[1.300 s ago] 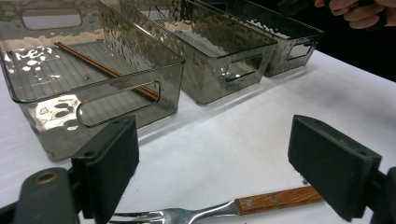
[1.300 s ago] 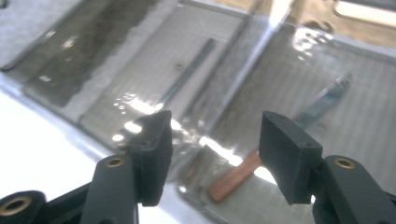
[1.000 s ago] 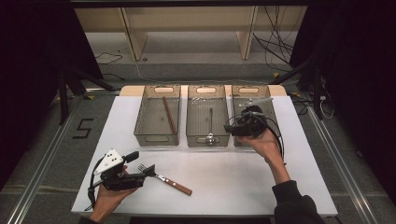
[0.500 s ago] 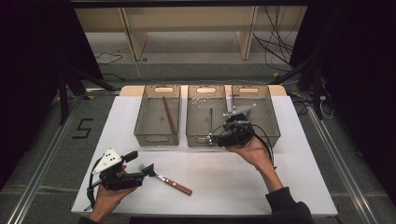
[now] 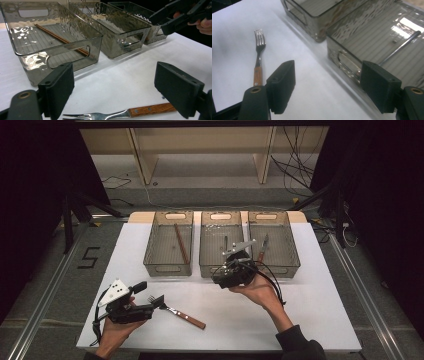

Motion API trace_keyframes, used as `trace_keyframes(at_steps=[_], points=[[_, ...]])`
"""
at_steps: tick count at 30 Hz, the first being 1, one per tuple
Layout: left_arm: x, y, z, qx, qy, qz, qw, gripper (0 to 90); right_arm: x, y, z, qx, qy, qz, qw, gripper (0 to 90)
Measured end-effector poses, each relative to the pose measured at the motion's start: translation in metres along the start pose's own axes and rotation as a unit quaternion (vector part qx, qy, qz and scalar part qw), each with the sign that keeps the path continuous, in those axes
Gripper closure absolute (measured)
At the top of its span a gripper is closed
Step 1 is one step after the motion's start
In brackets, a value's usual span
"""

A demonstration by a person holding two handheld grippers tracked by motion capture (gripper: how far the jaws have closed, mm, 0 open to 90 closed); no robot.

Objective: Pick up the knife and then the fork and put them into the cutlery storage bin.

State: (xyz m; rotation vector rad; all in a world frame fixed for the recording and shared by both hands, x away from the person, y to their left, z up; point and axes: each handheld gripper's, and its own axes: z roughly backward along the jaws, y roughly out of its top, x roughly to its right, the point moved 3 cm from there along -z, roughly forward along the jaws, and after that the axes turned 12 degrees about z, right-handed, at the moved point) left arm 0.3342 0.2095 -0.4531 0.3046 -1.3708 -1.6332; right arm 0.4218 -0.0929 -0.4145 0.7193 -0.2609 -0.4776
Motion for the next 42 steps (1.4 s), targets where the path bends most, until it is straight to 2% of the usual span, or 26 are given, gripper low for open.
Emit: trace_keyframes(at_steps=[10,17,26,34,42], points=[[-0.001,0.001,0.001,0.006,0.002,0.002,1.0,15.9,-0.023,0.002,-0.017,-0.016,0.027,0.019,0.9993,29.1],[-0.002,0.001,0.003,0.008,0.005,0.002,1.0,15.9,-0.044,0.003,-0.03,-0.03,0.047,0.041,0.9976,29.1],[-0.002,0.002,0.003,0.011,0.006,0.003,0.9999,15.9,-0.065,0.005,-0.04,-0.04,0.063,0.058,0.9955,28.3],[-0.002,0.002,0.003,0.013,0.007,0.003,0.9999,15.9,-0.079,0.005,-0.05,-0.052,0.075,0.071,0.9933,25.0],[-0.003,0.002,0.004,0.014,0.007,0.003,0.9999,15.9,-0.089,0.003,-0.059,-0.064,0.08,0.083,0.9913,25.3]])
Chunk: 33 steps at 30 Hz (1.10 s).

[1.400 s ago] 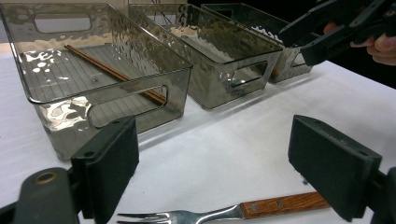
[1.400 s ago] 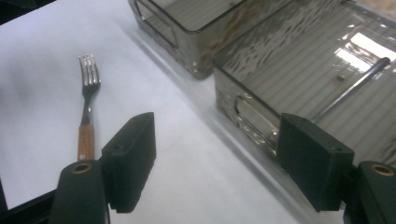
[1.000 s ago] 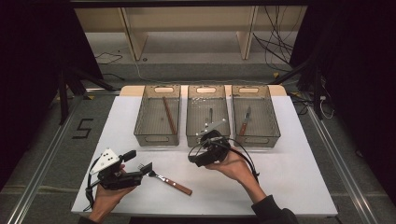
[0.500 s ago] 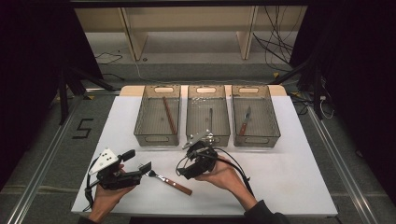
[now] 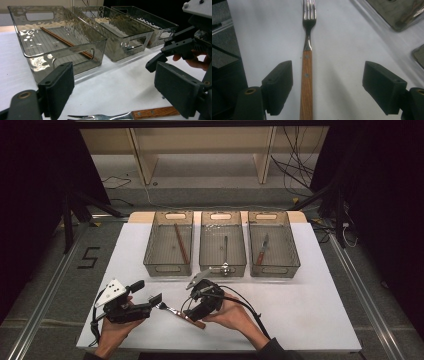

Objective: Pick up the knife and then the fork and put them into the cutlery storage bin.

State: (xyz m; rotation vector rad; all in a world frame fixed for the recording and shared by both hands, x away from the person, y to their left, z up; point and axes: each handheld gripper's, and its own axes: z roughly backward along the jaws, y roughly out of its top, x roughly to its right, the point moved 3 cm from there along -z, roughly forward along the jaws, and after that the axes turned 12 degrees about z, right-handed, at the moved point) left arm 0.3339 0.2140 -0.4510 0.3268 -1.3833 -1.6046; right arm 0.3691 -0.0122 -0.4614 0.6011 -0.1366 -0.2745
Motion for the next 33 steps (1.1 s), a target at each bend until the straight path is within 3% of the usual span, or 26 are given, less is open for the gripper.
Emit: trace_keyframes(at_steps=[17,33], points=[[0.0,0.0,0.0,0.003,0.001,0.001,1.0,15.9,-0.011,0.002,-0.016,-0.02,0.009,0.019,0.9996,30.2],[-0.001,0.0,0.001,0.003,0.003,0.0,1.0,15.9,-0.015,0.003,-0.035,-0.055,0.016,0.034,0.9978,43.2]])
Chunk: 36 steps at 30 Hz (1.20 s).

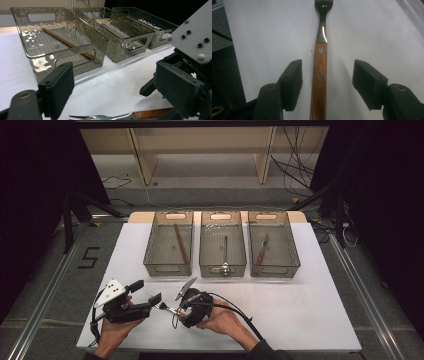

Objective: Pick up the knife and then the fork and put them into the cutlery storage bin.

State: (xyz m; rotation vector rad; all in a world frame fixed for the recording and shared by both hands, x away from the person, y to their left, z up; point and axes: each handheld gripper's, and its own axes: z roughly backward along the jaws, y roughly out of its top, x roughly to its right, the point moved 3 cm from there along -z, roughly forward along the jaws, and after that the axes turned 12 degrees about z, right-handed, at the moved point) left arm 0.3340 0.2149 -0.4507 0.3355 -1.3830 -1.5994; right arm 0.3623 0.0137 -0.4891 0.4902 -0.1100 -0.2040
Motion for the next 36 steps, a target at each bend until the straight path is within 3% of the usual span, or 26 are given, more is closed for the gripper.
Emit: trace_keyframes(at_steps=[12,22,36], points=[[-0.001,0.0,0.0,-0.001,0.005,0.0,1.0,15.9,0.0,0.001,-0.01,-0.033,0.003,0.021,0.9992,54.2],[-0.002,0.0,0.0,0.002,0.007,0.002,1.0,15.9,-0.002,0.005,-0.011,-0.046,-0.002,0.04,0.9982,61.3],[-0.002,0.0,0.001,0.002,0.011,0.002,0.9999,15.9,0.001,0.009,-0.012,-0.065,0.004,0.034,0.9973,75.4]])
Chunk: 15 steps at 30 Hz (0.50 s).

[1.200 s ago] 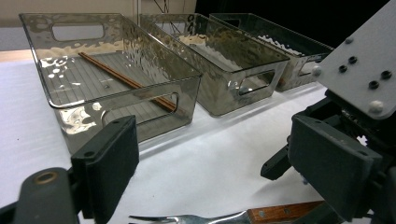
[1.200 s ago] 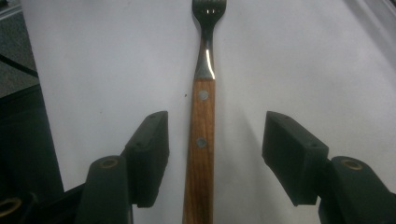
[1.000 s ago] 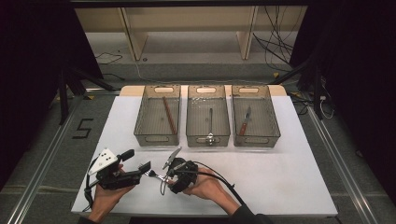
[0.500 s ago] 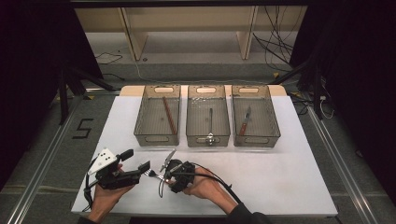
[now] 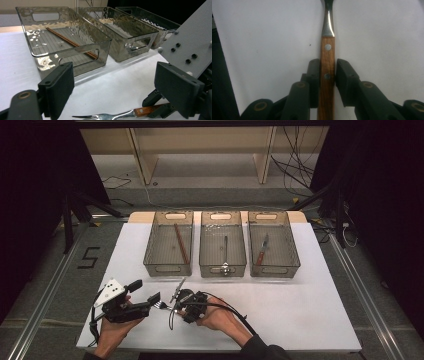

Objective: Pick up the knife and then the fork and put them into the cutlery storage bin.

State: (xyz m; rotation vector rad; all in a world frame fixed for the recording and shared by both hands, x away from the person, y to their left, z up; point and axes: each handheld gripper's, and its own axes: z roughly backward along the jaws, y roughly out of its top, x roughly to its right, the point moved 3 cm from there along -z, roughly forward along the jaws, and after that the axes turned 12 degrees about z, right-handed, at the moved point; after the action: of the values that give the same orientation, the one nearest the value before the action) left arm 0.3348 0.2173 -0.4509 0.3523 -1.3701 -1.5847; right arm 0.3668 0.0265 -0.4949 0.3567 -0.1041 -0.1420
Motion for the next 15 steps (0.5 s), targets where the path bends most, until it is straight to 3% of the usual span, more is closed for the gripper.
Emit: trace_keyframes(at_steps=[15], points=[[-0.0002,-0.0001,-0.0001,0.001,0.0,0.003,1.0,15.9,0.0012,-0.0026,0.0019,0.004,0.004,-0.003,1.0,77.1]])
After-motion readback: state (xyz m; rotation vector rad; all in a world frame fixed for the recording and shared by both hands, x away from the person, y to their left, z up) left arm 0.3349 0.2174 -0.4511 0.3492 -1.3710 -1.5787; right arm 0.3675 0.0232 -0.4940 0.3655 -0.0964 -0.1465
